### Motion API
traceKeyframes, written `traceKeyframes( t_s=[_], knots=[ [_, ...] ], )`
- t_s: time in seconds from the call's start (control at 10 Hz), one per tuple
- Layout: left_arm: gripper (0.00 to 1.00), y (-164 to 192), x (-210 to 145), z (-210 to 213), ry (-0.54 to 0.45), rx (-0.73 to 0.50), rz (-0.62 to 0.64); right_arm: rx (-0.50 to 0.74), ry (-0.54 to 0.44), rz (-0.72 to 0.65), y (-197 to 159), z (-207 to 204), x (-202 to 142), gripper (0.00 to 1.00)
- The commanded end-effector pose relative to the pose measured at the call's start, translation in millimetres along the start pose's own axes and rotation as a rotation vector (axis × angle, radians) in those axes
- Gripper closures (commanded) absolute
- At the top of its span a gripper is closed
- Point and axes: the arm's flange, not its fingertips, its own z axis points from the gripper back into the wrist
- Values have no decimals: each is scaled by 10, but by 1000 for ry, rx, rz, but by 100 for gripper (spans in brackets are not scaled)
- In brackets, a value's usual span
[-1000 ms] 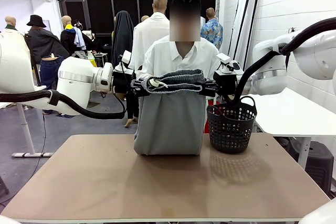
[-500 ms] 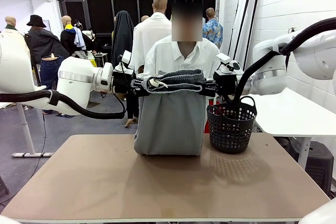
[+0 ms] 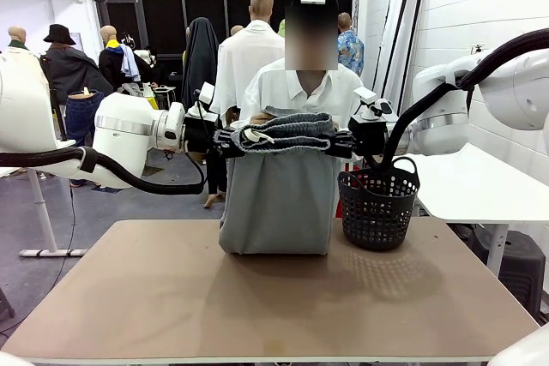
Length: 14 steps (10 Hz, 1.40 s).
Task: Fold the training pants.
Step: Release the ends of the Training pants and then grab the overlapped ends.
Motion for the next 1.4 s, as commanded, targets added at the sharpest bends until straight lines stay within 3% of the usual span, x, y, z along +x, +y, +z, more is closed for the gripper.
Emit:
traceKeyframes(
  t_s=[0.0,1.3],
  knots=[
    [100,-43,26,4,-22,10,-12,1,-13,2,12,-11,23,100],
    [100,-43,26,4,-22,10,-12,1,-13,2,12,-11,23,100]
  ],
)
